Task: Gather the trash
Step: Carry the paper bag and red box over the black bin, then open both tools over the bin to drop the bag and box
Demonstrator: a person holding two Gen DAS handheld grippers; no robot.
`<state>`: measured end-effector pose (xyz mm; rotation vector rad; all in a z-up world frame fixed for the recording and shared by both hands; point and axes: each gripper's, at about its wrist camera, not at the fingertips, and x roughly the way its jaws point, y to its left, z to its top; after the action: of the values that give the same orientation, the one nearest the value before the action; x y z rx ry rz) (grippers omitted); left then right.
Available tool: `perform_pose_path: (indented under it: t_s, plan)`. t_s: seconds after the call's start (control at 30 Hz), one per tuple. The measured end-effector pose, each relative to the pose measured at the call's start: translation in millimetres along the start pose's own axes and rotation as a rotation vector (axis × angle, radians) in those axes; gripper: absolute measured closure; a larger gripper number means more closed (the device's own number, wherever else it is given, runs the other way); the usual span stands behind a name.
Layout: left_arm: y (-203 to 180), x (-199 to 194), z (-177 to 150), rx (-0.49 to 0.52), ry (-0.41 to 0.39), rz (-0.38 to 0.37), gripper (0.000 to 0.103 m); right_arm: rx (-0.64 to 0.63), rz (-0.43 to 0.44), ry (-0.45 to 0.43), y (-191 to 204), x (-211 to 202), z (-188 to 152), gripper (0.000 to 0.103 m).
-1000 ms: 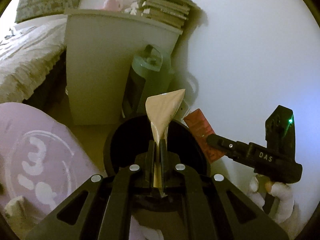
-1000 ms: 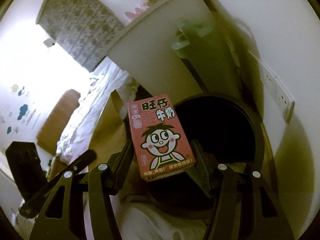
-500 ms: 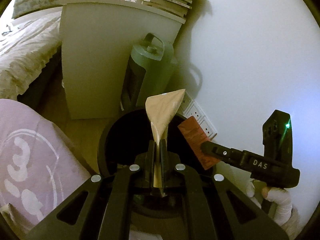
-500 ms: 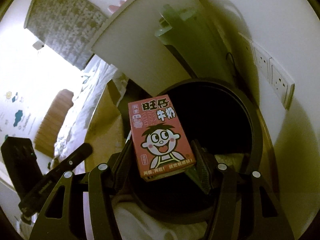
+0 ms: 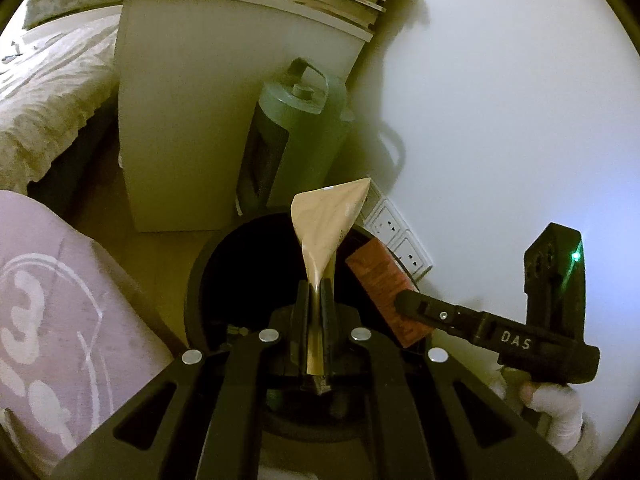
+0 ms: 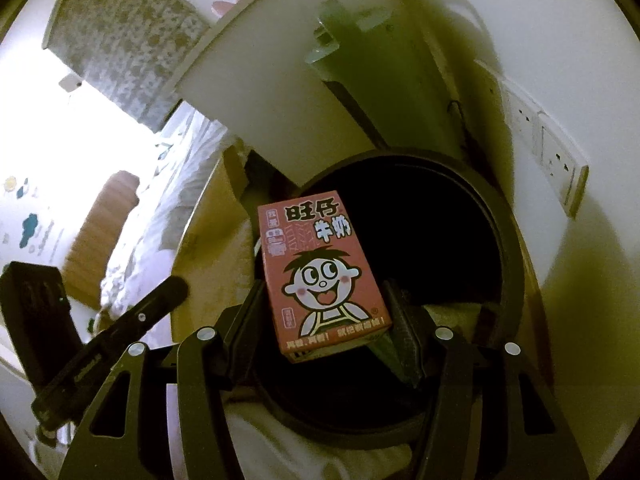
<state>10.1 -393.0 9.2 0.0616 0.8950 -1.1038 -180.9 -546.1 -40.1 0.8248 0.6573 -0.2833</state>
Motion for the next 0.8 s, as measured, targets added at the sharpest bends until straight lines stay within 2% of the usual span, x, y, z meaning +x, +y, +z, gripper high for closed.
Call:
perform_pose_path:
  t_s: [0.13, 0.17, 0.2, 0.23, 0.27, 0.3, 0.33, 0.57, 0.8]
  plan:
    - [-2, 4, 2, 0.008, 0.027, -0.004, 0.091, 0.02, -0.02, 0.009, 1, 0, -1, 0.044]
    - [-3, 4, 2, 0.011, 0.029, -0.001, 0.09, 0.029, -0.023, 0.01, 2, -1, -2, 0.036]
    - [-4, 2, 2, 0.015, 0.028, 0.0, 0.084, 0.037, -0.029, 0.006, 3, -2, -1, 0.032]
    - [-4, 0, 2, 0.016, 0.025, 0.001, 0.07, 0.042, -0.033, -0.006, 4, -4, -1, 0.026]
    - [-4, -2, 1, 0.016, 0.02, 0.007, 0.061, 0.041, -0.032, -0.015, 6, -7, 0, 0.025]
    - [-3, -7, 1, 0.013, 0.007, 0.021, 0.044, 0.038, -0.032, -0.017, 7, -8, 0, 0.025]
    - [-3, -12, 0, 0.011, -0.009, 0.029, 0.039, 0.03, -0.033, -0.017, 11, -9, 0, 0.025]
    - [10, -62, -7, -0.016, -0.091, 0.057, 0.032, -0.046, -0.005, -0.007, 45, -9, -6, 0.025]
    - [62, -149, -36, -0.136, -0.214, 0.179, 0.026, -0.221, 0.072, 0.044, 122, 11, -17, 0.025]
